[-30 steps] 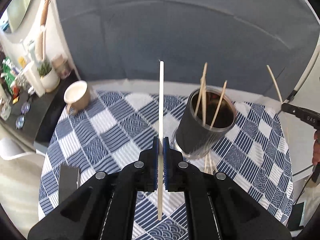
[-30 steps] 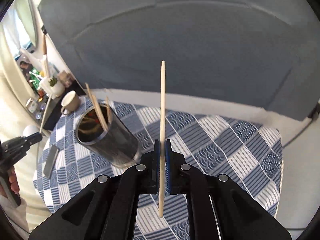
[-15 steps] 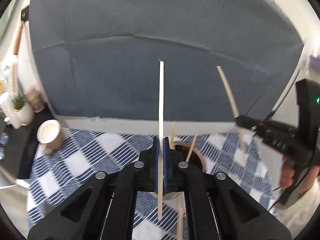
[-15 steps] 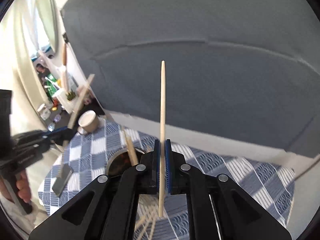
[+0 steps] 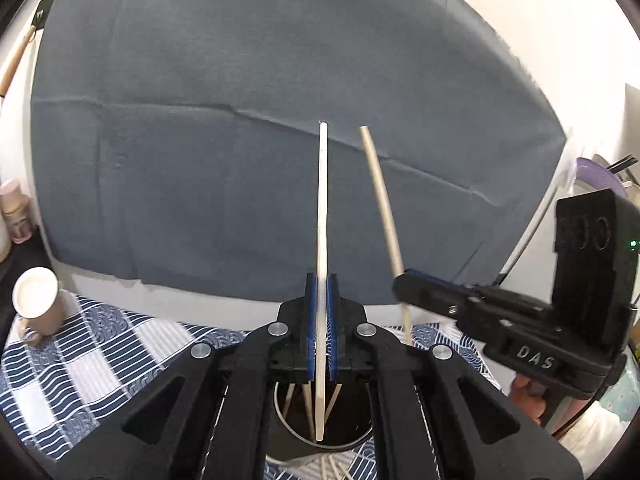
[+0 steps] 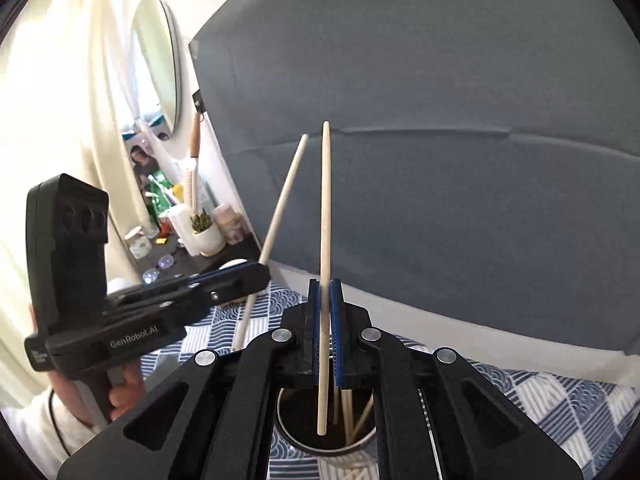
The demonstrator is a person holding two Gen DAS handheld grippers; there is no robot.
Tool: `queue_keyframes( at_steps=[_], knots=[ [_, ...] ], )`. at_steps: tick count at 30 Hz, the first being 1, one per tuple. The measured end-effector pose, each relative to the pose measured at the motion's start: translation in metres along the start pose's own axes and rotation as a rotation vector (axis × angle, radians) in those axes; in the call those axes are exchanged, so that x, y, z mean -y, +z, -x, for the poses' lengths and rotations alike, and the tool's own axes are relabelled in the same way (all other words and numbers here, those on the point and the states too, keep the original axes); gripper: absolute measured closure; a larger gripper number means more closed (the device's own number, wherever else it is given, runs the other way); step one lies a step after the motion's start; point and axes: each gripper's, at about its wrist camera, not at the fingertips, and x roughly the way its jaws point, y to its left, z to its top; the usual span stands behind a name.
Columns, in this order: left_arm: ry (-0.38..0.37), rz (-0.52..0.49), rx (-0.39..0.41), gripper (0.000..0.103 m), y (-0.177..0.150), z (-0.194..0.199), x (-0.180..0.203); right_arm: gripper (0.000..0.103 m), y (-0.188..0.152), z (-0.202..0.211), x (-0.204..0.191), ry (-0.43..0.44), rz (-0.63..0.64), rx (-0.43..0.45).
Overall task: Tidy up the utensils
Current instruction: 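Lift both held sticks up over the black cup, then open both grippers to drop the sticks into the black cup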
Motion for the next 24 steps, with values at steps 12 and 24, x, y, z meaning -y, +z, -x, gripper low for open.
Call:
queue_keyframes(
  at_steps=[12,24],
  knots=[
    [-0.085,0.027,-0.046,0.098,-0.034,-0.039,-0.015,0.098,-0.045,-0.043,0.015,0.05,-0.067,-0.05],
    [-0.1,0.051,-0.095,0.098,-0.063,-0.054,-0.022,0.098,-0.068,-0.049,0.019,0.006,-0.074,-0.112]
  ],
)
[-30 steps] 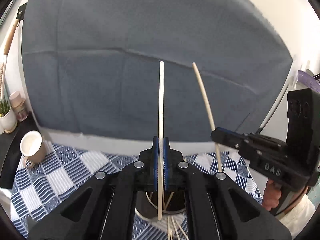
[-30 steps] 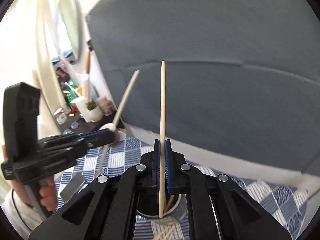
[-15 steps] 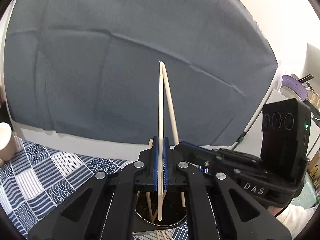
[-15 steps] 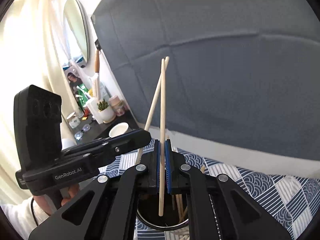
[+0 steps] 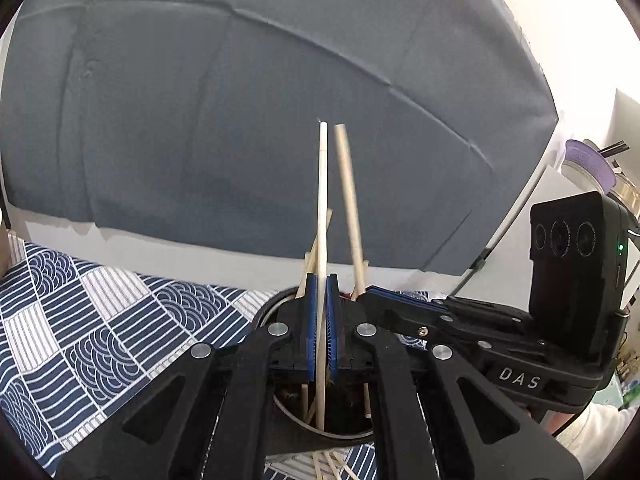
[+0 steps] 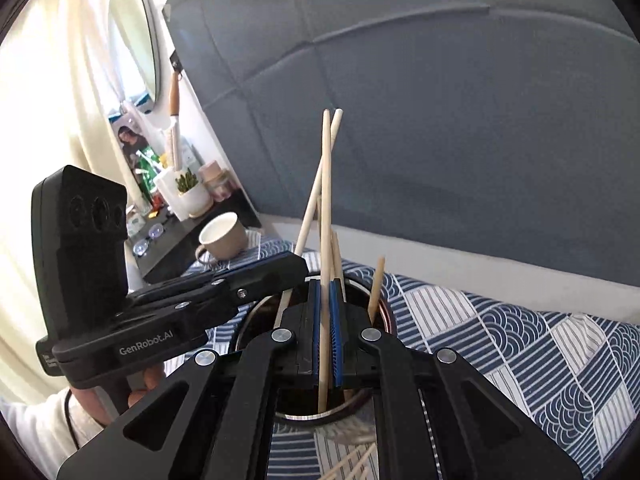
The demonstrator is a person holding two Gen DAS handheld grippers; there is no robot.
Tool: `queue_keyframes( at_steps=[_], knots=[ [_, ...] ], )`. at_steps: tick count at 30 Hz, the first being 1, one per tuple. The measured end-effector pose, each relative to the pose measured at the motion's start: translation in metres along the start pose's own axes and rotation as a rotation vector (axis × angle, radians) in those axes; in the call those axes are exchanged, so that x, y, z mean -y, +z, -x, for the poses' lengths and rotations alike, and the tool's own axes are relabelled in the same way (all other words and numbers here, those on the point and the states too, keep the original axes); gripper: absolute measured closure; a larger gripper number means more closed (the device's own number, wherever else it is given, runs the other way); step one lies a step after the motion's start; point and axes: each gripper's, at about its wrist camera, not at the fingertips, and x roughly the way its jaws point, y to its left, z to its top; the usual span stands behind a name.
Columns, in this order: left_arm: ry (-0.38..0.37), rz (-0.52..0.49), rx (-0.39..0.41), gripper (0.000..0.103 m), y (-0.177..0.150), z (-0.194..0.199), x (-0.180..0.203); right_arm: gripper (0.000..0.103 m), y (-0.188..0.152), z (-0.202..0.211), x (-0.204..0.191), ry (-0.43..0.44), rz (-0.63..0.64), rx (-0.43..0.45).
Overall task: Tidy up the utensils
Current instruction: 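Open both grippers to drop the sticks into the black cup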
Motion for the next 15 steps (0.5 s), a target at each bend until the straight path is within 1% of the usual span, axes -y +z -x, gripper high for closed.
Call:
queue_keyframes(
  at_steps=[2,3,7,8,9,12,14,15],
  knots=[
    [0.01,-0.005,-0.016,0.098,-0.003,0.0,0.001,0.096,-0.004,0.006,0.001,-0.004,0.006,0.0],
    [0.022,-0.024,-0.026,0.098,-0.005,0.001,0.003,0.095,-0.005,0.009,0.0,-0.014,0.012,0.006],
    [0.046,-0.054,-0.025,0.098,-0.008,0.01,0.01,0.095,-0.006,0.016,-0.001,-0.029,0.018,0.005],
    [0.057,-0.059,-0.023,0.095,-0.009,0.013,0.01,0.094,-0.006,0.018,-0.001,-0.032,0.018,0.006],
    [0.064,-0.062,-0.029,0.085,-0.009,0.016,0.011,0.094,-0.006,0.021,-0.001,-0.037,0.017,0.01],
    [0.098,-0.081,-0.022,0.071,-0.009,0.025,0.013,0.094,-0.006,0.027,-0.002,-0.05,0.022,0.01],
    [0.111,-0.08,-0.025,0.066,-0.008,0.029,0.013,0.084,-0.006,0.033,-0.003,-0.065,0.034,0.016],
    [0.119,-0.083,-0.027,0.063,-0.008,0.032,0.013,0.077,-0.006,0.037,-0.004,-0.064,0.035,0.017]
  ],
)
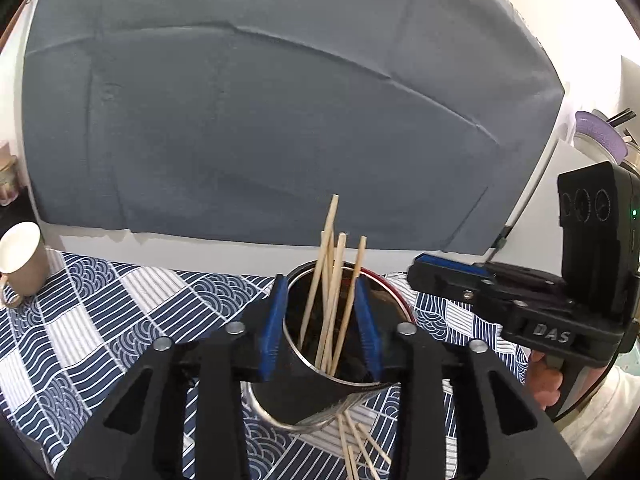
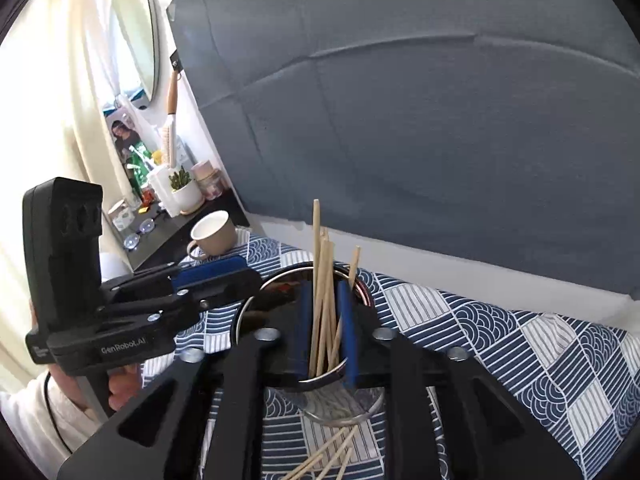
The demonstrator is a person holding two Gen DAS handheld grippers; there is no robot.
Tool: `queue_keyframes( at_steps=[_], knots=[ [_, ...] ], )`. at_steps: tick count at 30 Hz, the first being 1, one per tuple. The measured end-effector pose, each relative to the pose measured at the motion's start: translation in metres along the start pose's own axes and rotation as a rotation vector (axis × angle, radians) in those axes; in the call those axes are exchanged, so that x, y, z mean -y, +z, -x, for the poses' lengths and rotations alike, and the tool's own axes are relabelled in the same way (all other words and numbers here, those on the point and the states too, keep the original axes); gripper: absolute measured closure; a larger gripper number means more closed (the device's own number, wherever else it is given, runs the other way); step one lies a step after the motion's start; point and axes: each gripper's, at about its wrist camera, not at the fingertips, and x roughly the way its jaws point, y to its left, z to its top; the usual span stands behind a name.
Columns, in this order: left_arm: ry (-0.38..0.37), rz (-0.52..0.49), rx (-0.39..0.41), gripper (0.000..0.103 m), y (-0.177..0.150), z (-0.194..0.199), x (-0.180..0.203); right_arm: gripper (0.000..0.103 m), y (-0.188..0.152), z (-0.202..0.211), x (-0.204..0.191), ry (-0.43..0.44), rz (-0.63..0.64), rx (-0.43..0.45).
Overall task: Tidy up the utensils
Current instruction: 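Open both grippers to drop the sticks into the black cup, then lower both open tools toward the remaining sticks on the cloth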
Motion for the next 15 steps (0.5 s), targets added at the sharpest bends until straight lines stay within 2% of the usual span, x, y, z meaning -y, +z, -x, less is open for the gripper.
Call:
queue_keyframes(
  at_steps=[1,2,4,6,7,12,15],
  knots=[
    [0.009,-0.002,-0.001,0.06,0.0,0.003,-0.001,0.072,0.0,0.002,0.0,-0.002,0.001,0.003],
    [0.018,0.0,-0.002,0.052,0.0,0.005,-0.002,0.069,0.001,0.005,-0.001,-0.006,0.004,0.008],
    [0.032,0.004,0.001,0.044,0.0,0.011,-0.003,0.053,0.001,0.011,-0.002,-0.015,0.008,0.014],
    [0.05,0.007,-0.007,0.031,-0.001,0.015,-0.003,0.044,0.001,0.015,-0.003,-0.024,0.012,0.018],
    [0.064,0.004,-0.008,0.03,-0.001,0.016,-0.003,0.037,0.001,0.017,-0.003,-0.035,0.012,0.018],
    [0.096,0.031,-0.036,0.015,-0.008,0.02,-0.008,0.02,-0.001,0.021,-0.003,-0.063,0.007,0.01],
    [0.115,0.064,-0.078,0.01,-0.02,0.018,-0.012,0.017,-0.008,0.018,0.0,-0.067,-0.009,-0.019]
  ],
)
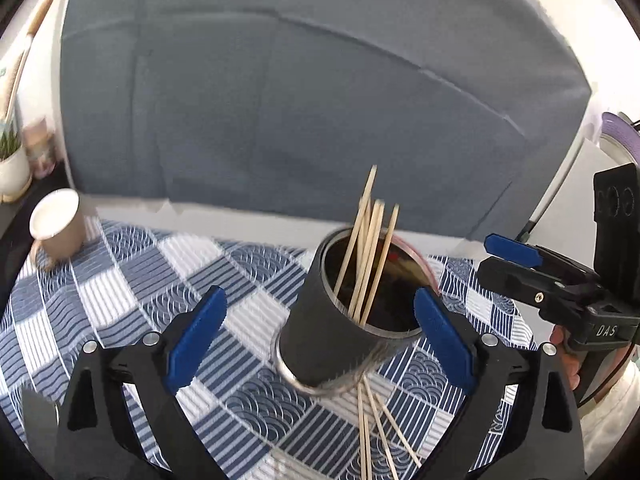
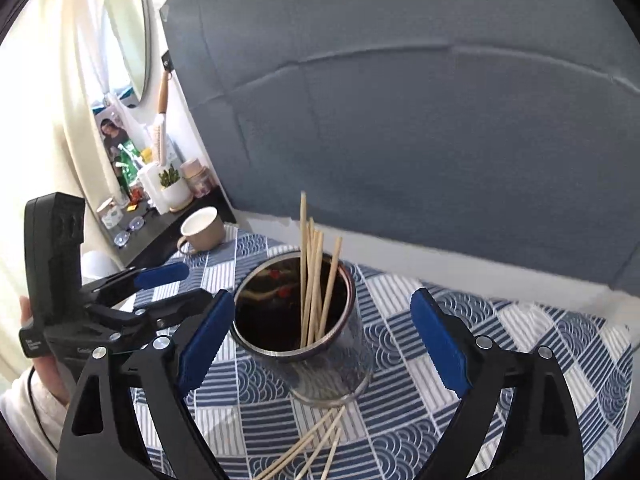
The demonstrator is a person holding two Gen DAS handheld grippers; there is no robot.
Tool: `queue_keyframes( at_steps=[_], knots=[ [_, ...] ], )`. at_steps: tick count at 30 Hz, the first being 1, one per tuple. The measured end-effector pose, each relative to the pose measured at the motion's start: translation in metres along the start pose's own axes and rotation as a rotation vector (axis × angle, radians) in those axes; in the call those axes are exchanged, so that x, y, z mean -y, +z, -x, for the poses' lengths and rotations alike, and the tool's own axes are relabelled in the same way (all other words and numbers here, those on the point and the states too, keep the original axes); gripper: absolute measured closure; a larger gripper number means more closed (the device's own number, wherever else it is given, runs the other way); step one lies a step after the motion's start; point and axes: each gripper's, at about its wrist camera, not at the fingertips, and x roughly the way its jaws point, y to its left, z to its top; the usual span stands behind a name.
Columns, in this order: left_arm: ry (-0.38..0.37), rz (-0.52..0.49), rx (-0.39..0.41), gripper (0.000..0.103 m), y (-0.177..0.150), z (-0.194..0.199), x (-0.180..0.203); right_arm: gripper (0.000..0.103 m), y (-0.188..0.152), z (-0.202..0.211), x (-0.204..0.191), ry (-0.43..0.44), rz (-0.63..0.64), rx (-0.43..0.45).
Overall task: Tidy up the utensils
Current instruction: 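Lower both open tools toward the remaining sticks on the cloth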
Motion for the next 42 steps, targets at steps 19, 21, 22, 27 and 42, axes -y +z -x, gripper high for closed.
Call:
queue_keyframes(
  at_steps=[19,21,22,27,42],
  knots=[
    [0.137,0.116,-0.265,0.006,-0.104,-0.032,-0.025,0.01,-0.125,-0.028,0.02,-0.099,-0.074,-0.249],
    [0.103,0.125,-0.308,0.006,-0.113,-0.036,-0.023,0.01,-0.136,-0.031,0.023,-0.081,-0.09,-0.291],
    [0.098,0.115,-0.327,0.006,-0.117,-0.039,-0.02,0.01,-0.144,-0.033,0.024,-0.074,-0.097,-0.316],
    [0.086,0.039,-0.382,0.006,-0.13,-0.05,-0.001,0.01,-0.168,-0.04,0.02,-0.093,-0.05,-0.388],
    [0.219,-0.17,-0.444,0.006,-0.152,-0.076,0.027,0.01,-0.201,-0.052,0.011,-0.215,0.067,-0.474]
  ],
)
